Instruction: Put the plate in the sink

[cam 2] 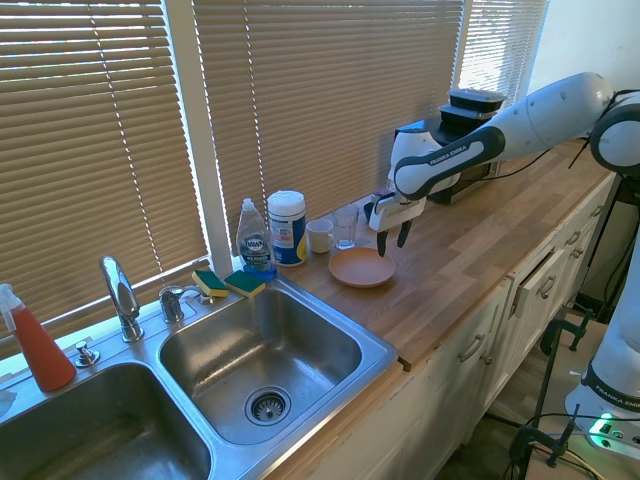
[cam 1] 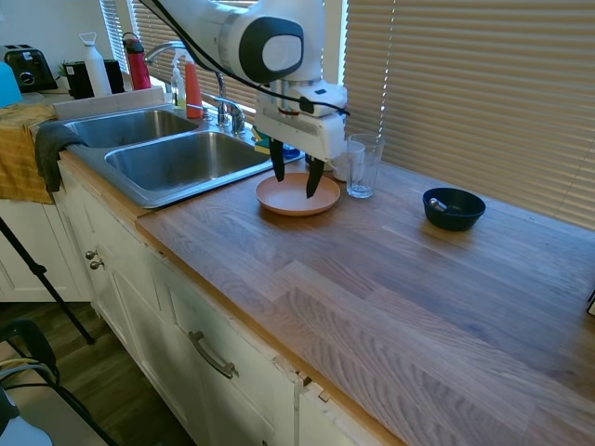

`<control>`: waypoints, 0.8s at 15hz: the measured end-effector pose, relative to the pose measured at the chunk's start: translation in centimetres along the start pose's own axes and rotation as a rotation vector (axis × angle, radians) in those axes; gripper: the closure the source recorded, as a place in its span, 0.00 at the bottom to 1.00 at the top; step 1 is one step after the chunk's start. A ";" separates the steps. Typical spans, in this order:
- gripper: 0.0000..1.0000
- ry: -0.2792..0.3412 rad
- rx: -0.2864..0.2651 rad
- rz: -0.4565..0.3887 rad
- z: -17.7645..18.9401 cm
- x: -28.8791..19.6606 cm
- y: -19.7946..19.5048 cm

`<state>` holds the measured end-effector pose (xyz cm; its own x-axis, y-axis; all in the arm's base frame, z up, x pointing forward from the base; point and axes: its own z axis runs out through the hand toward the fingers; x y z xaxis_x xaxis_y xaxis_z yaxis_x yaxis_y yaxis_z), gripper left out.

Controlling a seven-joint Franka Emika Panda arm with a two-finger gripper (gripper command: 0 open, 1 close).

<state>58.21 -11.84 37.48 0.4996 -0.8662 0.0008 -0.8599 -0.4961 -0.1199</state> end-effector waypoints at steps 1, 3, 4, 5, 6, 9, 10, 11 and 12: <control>0.00 -0.010 0.009 0.005 0.6 1.2 0.0; 0.00 -0.047 0.031 -0.001 1.7 3.2 -0.1; 0.00 -0.071 0.045 -0.010 2.2 4.0 -0.2; 0.00 -0.093 0.055 -0.019 2.8 4.5 -0.4; 0.00 -0.110 0.064 -0.028 3.4 4.9 -0.5; 1.00 -0.139 0.082 -0.043 4.6 5.5 -1.3; 1.00 -0.145 0.085 -0.042 4.8 5.7 -1.5; 1.00 -0.154 0.087 -0.042 5.0 5.7 -1.6; 1.00 -0.161 0.088 -0.044 5.1 5.7 -1.7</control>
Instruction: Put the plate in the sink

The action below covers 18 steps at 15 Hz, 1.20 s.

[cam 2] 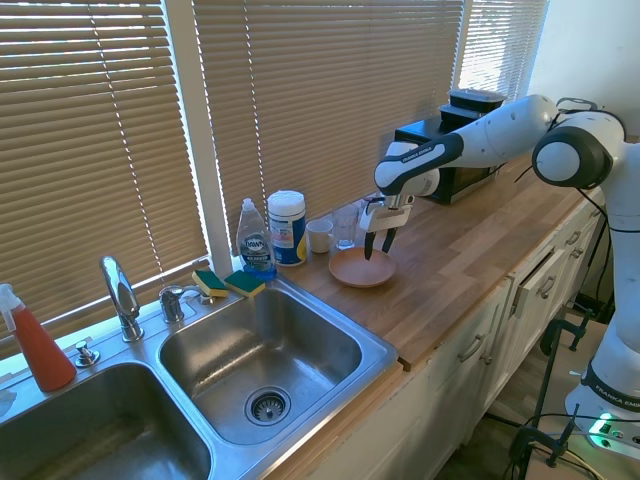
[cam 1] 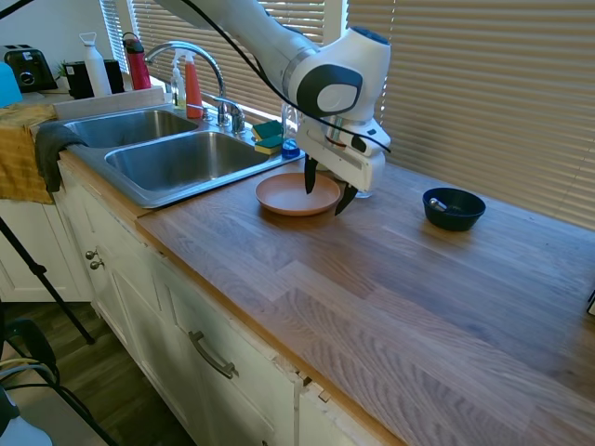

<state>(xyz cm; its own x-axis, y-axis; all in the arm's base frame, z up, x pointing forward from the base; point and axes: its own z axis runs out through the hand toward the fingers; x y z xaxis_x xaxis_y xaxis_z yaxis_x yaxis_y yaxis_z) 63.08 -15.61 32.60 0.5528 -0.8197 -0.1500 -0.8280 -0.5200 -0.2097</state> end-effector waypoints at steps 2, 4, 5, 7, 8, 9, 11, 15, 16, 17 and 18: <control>1.00 -0.009 0.009 -0.002 0.0 -0.1 -0.2; 1.00 -0.016 0.011 -0.005 0.1 -0.3 -0.4; 1.00 -0.024 0.011 -0.005 0.3 -0.4 -0.4; 1.00 -0.036 0.012 -0.006 0.8 -0.6 -0.6; 1.00 -0.039 0.011 -0.006 1.0 -0.7 -0.7; 1.00 -0.041 0.011 -0.006 1.1 -0.7 -0.7; 1.00 -0.048 0.016 -0.005 1.1 -0.7 -0.7; 1.00 -0.072 0.014 -0.001 1.7 -0.7 -0.7; 1.00 -0.076 0.017 0.000 1.7 -0.6 -0.8; 1.00 -0.082 0.020 0.000 1.7 -0.5 -0.8; 1.00 -0.088 0.022 -0.002 1.7 -0.4 -0.7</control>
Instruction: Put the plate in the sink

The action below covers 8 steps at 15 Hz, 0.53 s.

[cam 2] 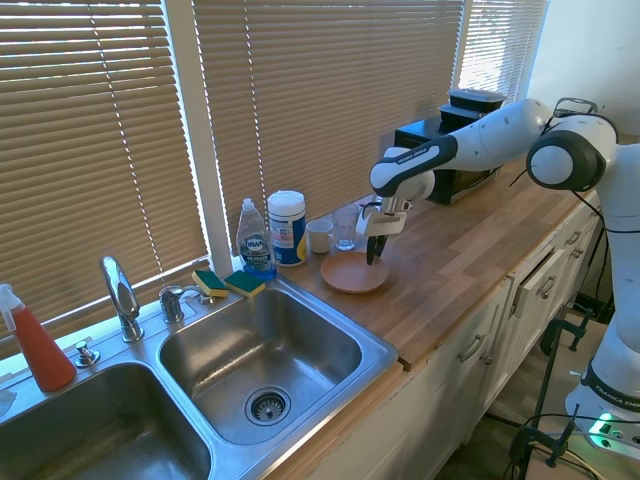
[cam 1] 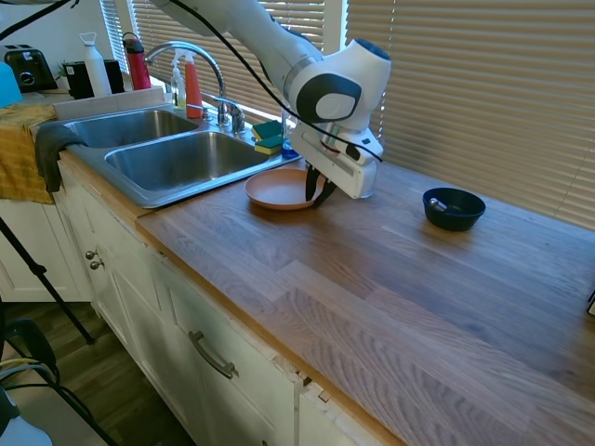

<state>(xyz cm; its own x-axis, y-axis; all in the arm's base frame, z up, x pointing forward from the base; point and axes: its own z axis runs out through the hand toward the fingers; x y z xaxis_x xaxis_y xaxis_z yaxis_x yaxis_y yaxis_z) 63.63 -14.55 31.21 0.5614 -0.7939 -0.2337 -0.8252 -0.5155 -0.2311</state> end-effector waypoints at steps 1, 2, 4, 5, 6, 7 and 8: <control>1.00 -0.003 0.002 -0.002 -0.1 0.2 0.1; 1.00 -0.010 0.004 -0.002 -0.2 0.3 0.1; 1.00 -0.019 0.010 -0.004 -0.4 0.5 0.1; 1.00 -0.028 0.017 -0.007 -0.4 0.6 0.1; 1.00 -0.039 0.030 -0.012 -0.4 0.7 0.2; 1.00 -0.053 0.043 -0.016 -0.6 0.7 0.2; 1.00 -0.069 0.060 -0.025 -0.7 0.7 0.3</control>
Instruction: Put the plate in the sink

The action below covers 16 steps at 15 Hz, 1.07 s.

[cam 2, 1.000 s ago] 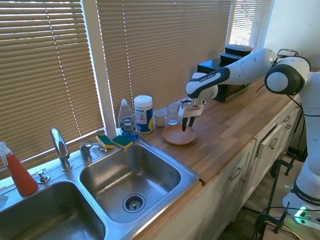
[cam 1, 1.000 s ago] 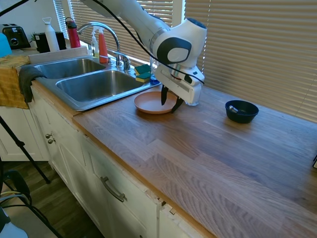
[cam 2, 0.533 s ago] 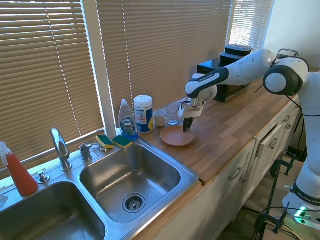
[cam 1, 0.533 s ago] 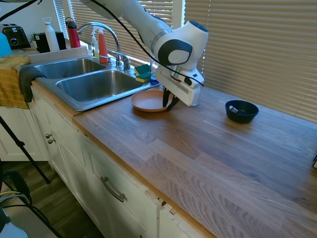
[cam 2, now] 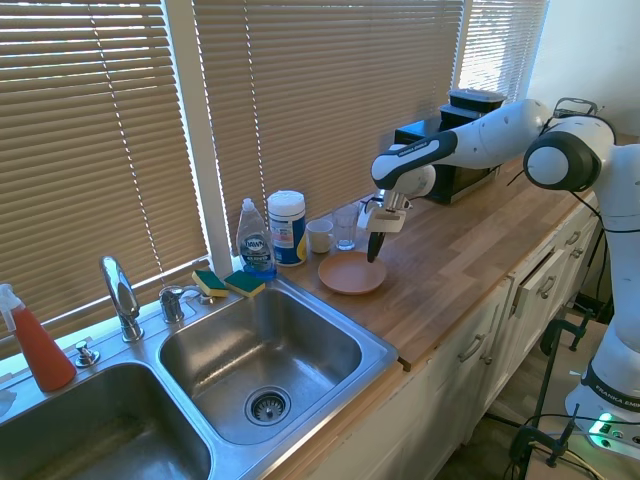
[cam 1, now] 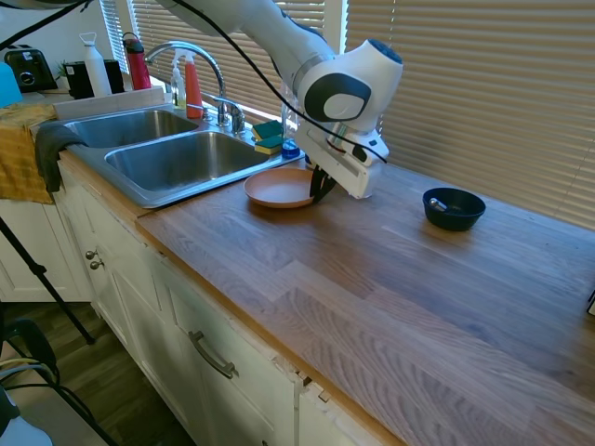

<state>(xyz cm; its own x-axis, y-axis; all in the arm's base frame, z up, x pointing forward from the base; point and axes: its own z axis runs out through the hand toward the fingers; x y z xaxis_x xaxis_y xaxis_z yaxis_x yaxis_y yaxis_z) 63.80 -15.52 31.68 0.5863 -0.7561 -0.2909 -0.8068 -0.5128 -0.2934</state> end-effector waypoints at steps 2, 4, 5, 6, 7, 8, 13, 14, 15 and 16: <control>1.00 -0.024 0.028 -0.019 -0.5 -0.3 -0.3; 1.00 -0.038 0.049 -0.040 -1.9 -1.2 -1.2; 1.00 -0.039 0.059 -0.057 -2.9 -2.0 -1.8; 1.00 -0.035 0.070 -0.075 -3.9 -3.1 -2.8; 1.00 -0.030 0.079 -0.092 -4.8 -4.5 -4.0; 1.00 -0.028 0.082 -0.108 -5.3 -6.4 -5.6; 1.00 0.036 -0.030 -0.196 -2.3 -18.5 -15.1; 1.00 0.052 -0.057 -0.209 -1.3 -20.4 -16.4; 1.00 0.067 -0.081 -0.221 -0.4 -22.0 -17.5; 1.00 0.083 -0.106 -0.233 0.7 -23.2 -18.6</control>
<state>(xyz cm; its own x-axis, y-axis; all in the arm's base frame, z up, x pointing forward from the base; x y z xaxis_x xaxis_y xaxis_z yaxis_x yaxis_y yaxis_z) 65.27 11.85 43.25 0.7526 -0.6413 -0.1498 -0.6566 -0.7133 -0.2450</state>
